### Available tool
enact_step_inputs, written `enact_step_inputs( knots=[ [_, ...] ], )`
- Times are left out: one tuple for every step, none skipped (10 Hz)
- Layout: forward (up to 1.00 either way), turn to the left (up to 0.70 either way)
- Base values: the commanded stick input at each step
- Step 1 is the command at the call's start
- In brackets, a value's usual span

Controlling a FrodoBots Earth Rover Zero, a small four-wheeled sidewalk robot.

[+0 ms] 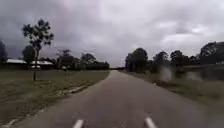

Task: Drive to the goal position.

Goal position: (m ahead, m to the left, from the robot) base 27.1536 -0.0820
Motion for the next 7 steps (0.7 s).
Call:
enact_step_inputs(
  knots=[
    [0.84, 0.03],
    [0.84, 0.03],
    [0.84, 0.03],
    [0.84, 0.03],
    [0.84, 0.03],
    [0.84, 0.03],
    [0.84, 0.03]
  ],
)
